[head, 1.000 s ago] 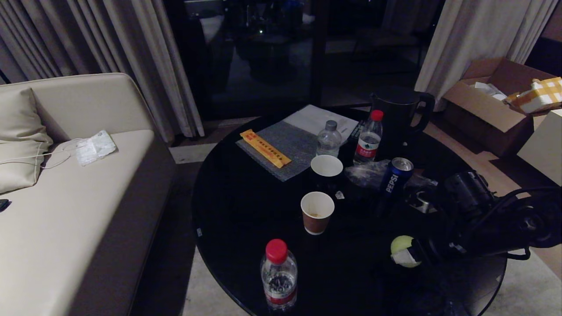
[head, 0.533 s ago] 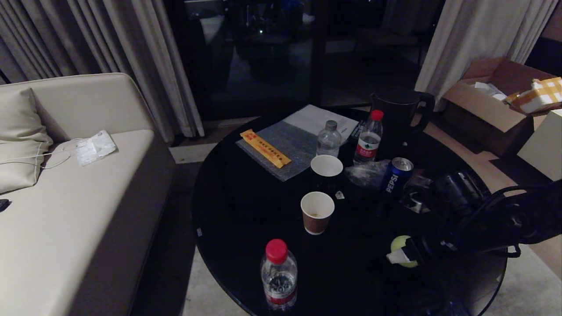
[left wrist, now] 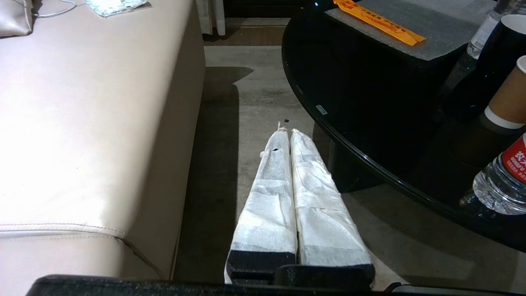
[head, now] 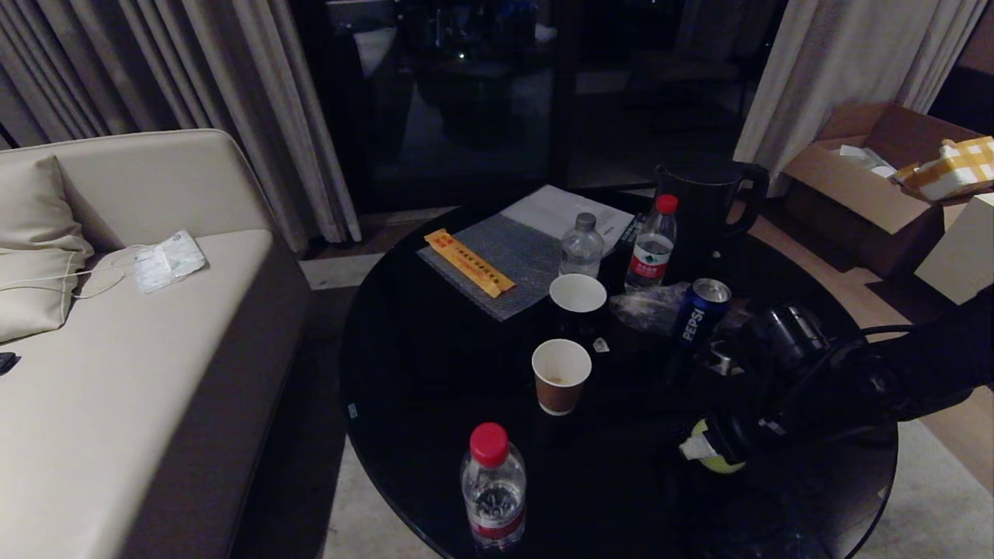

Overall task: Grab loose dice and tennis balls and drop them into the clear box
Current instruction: Pick up the ball on the table, then put the ball in the box

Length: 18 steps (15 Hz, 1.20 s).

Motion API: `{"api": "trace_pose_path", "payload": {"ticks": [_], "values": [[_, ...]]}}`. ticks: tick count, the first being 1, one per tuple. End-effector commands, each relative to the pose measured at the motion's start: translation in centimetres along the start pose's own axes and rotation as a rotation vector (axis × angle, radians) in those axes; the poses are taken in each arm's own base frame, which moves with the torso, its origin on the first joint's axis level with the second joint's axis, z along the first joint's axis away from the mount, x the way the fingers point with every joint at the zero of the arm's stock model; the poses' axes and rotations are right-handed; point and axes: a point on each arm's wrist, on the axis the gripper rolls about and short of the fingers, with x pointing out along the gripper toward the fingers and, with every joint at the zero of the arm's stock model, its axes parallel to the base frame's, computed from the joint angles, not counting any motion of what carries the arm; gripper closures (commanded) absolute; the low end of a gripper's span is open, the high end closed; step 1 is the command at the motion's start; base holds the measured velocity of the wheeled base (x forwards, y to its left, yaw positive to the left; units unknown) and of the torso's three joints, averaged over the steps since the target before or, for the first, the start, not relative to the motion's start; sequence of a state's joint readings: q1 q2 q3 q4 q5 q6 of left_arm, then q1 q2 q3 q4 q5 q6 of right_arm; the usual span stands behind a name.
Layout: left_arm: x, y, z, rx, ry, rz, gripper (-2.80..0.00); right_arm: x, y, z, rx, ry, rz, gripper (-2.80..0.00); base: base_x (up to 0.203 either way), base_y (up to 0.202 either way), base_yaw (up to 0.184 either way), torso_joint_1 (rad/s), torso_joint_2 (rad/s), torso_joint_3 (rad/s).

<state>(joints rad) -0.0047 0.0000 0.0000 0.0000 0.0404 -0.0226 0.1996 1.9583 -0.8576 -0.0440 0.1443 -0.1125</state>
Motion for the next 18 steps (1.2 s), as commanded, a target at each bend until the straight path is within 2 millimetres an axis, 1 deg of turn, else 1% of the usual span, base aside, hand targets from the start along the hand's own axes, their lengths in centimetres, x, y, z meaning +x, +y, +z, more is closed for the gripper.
{"api": "trace_pose_path", "payload": {"ticks": [1,3,4,5,7,10,12,14,15,16,18], "values": [[0.0,0.0,0.0,0.0,0.003,0.001,0.0,0.2,-0.1,0.1,-0.001,0.009,-0.028,0.0,0.0,0.0,0.0,0.0,0.0,0.0],[0.0,0.0,0.0,0.0,0.003,0.001,0.0,-0.3,-0.1,0.0,-0.003,0.005,-0.083,0.0,0.0,0.0,0.0,0.0,0.0,0.0],[0.0,0.0,0.0,0.0,0.003,0.001,0.0,-1.1,0.0,0.1,-0.004,-0.016,-0.094,0.0,0.0,0.0,0.0,0.0,0.0,0.0],[0.0,0.0,0.0,0.0,0.003,0.001,0.0,-2.3,0.2,0.1,-0.003,-0.045,-0.101,0.0,0.0,0.0,0.0,0.0,0.0,0.0],[0.0,0.0,0.0,0.0,0.003,0.001,0.0,-4.8,0.4,-0.6,-0.001,-0.093,-0.13,0.0,0.0,0.0,0.0,0.0,0.0,0.0],[0.0,0.0,0.0,0.0,0.003,0.001,0.0,-9.3,1.2,-2.4,0.006,-0.194,-0.176,0.0,0.0,0.0,0.0,0.0,0.0,0.0],[0.0,0.0,0.0,0.0,0.003,0.001,0.0,-12.3,1.9,-4.5,0.034,-0.273,-0.186,0.0,0.0,0.0,0.0,0.0,0.0,0.0],[0.0,0.0,0.0,0.0,0.003,0.001,0.0,-15.4,2.6,-7.2,0.086,-0.379,-0.187,0.0,0.0,0.0,0.0,0.0,0.0,0.0],[0.0,0.0,0.0,0.0,0.003,0.001,0.0,-16.9,3.0,-8.9,0.109,-0.441,-0.187,0.0,0.0,0.0,0.0,0.0,0.0,0.0],[0.0,0.0,0.0,0.0,0.003,0.001,0.0,-18.0,3.4,-10.8,0.128,-0.49,-0.19,0.0,0.0,0.0,0.0,0.0,0.0,0.0],[0.0,0.0,0.0,0.0,0.003,0.0,0.0,-19.2,3.9,-15.0,0.16,-0.565,-0.205,0.0,0.0,0.0,0.0,0.0,0.0,0.0]]}}
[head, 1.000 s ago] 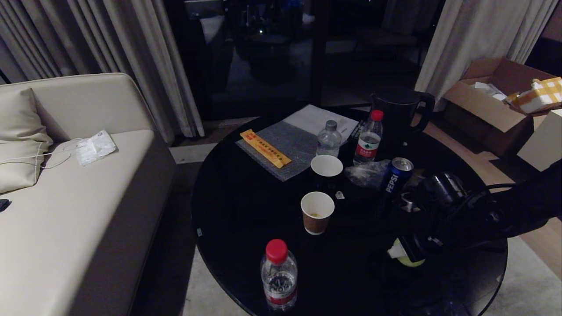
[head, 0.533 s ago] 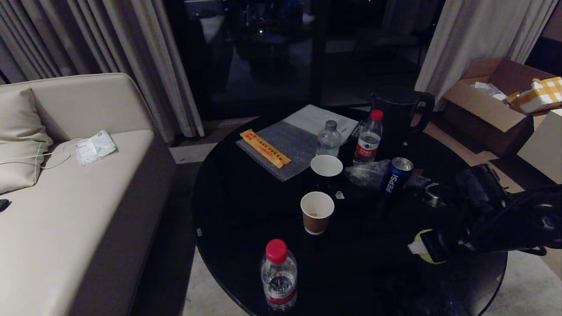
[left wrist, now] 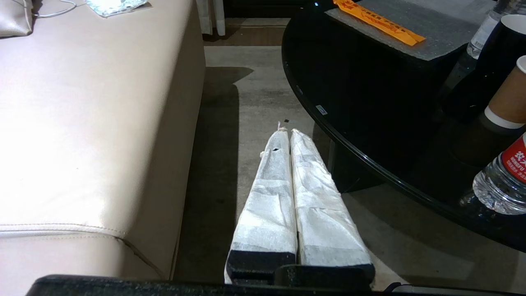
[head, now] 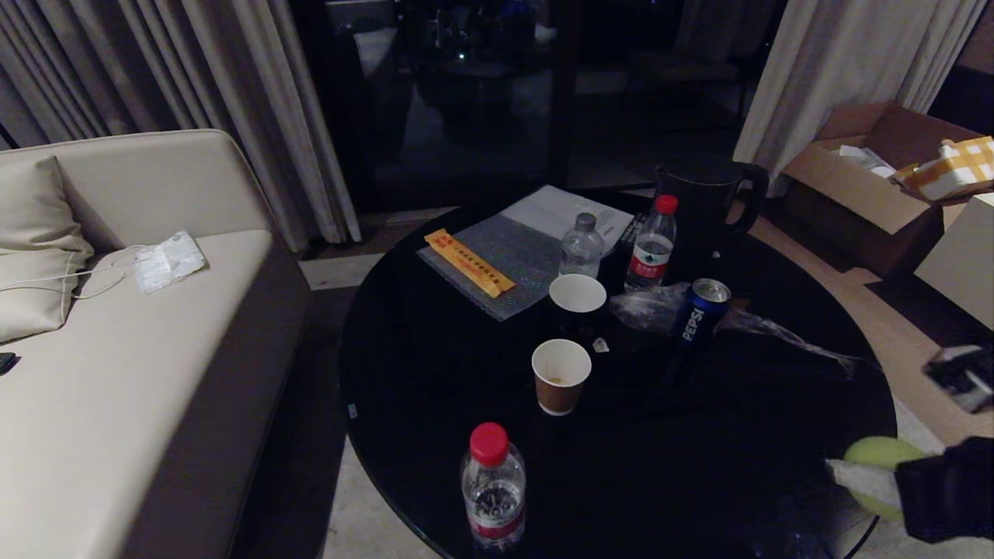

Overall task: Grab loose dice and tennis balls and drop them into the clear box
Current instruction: Put the ball in the box

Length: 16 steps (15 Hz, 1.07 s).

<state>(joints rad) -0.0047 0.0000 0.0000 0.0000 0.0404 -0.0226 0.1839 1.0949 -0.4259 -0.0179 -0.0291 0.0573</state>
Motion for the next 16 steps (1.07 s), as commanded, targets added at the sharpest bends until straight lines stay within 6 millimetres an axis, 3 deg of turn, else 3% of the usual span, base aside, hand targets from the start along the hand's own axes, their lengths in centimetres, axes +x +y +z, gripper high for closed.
{"api": "trace_pose_path", "payload": {"ticks": [1,6,8,13,16], "values": [[0.0,0.0,0.0,0.0,0.003,0.001,0.0,-4.8,-0.6,-4.2,0.038,-0.195,-0.018,0.0,0.0,0.0,0.0,0.0,0.0,0.0],[0.0,0.0,0.0,0.0,0.003,0.0,0.0,-6.1,-1.0,-11.5,0.086,-0.328,-0.091,0.0,0.0,0.0,0.0,0.0,0.0,0.0],[0.0,0.0,0.0,0.0,0.003,0.001,0.0,-6.3,-0.9,-13.3,0.07,-0.409,-0.103,0.0,0.0,0.0,0.0,0.0,0.0,0.0],[0.0,0.0,0.0,0.0,0.003,0.001,0.0,-7.1,-0.7,-15.4,0.029,-0.626,-0.108,0.0,0.0,0.0,0.0,0.0,0.0,0.0],[0.0,0.0,0.0,0.0,0.003,0.0,0.0,-7.2,-0.6,-15.5,0.043,-0.643,-0.108,0.0,0.0,0.0,0.0,0.0,0.0,0.0]]}}
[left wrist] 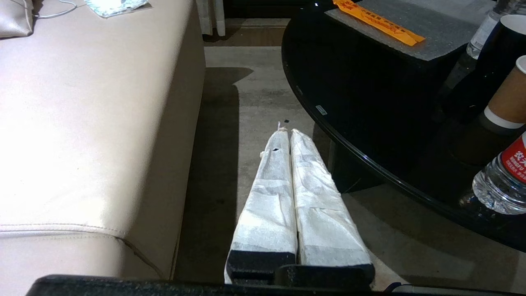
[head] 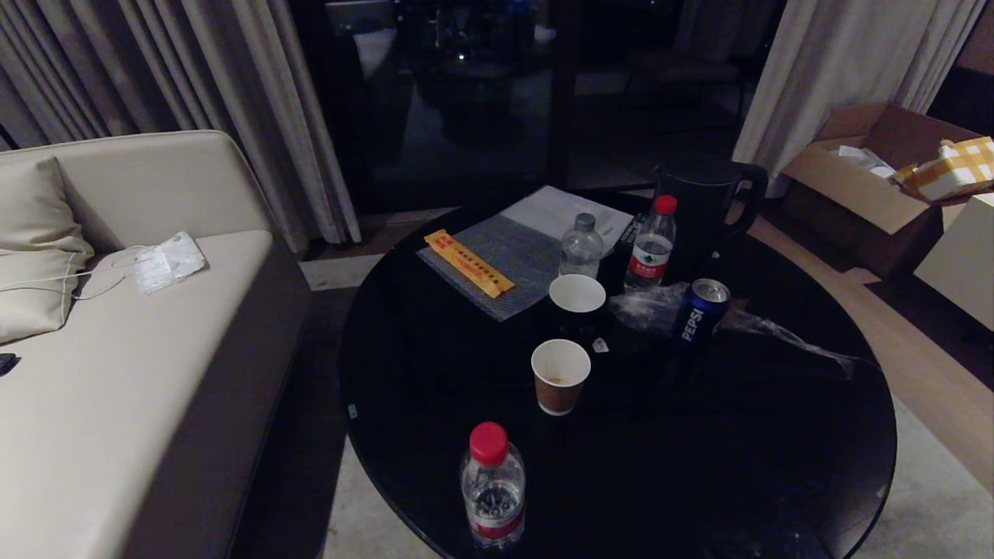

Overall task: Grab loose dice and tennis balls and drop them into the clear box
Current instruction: Put the ball in the box

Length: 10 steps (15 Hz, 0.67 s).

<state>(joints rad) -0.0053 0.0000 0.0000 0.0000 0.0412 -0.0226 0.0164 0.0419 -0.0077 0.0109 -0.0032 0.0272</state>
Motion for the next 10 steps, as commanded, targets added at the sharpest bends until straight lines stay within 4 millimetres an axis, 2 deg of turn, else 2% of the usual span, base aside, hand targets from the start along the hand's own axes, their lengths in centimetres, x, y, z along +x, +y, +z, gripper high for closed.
{"api": "trace_pose_path", "payload": {"ticks": [1,10], "values": [[0.02,0.0,-0.04,0.0,0.003,0.0,0.0,-0.31,0.0,-0.18,0.001,-0.033,0.002,0.0,0.0,0.0,0.0,0.0,0.0,0.0],[0.02,-0.01,-0.04,0.011,0.003,-0.006,0.0,-0.32,0.02,-0.17,-0.021,-0.036,0.009,0.0,0.0,0.0,0.0,0.0,0.0,0.0]]}}
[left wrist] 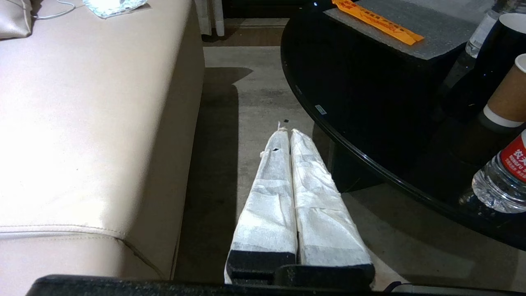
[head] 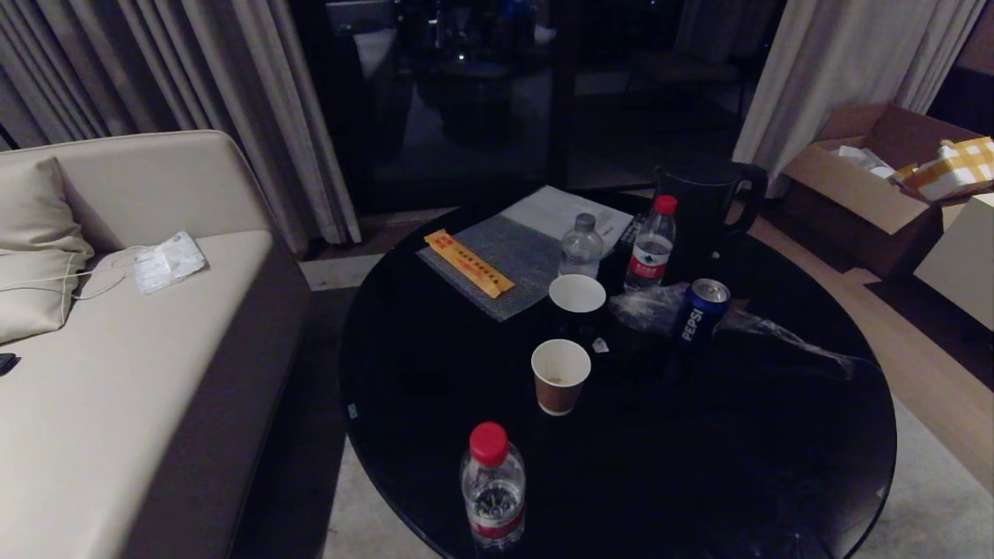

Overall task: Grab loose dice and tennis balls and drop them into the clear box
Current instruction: Put the ball in the box

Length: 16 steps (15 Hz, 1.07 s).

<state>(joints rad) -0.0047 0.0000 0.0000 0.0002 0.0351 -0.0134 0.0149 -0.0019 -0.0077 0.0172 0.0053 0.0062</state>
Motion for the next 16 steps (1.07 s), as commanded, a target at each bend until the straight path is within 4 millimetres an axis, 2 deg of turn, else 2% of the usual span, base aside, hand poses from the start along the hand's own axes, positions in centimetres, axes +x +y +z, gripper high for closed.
{"api": "trace_pose_path", "payload": {"ticks": [1,16], "values": [[0.02,0.01,-0.04,-0.006,0.003,0.004,0.0,0.02,0.0,-0.01,0.0,0.003,0.001,0.0,0.0,0.0,0.0,0.0,0.0,0.0],[0.02,0.01,-0.04,-0.002,0.003,0.006,0.0,0.04,0.0,-0.03,-0.002,0.005,0.001,0.0,0.0,0.0,0.0,0.001,0.0,0.023]]}}
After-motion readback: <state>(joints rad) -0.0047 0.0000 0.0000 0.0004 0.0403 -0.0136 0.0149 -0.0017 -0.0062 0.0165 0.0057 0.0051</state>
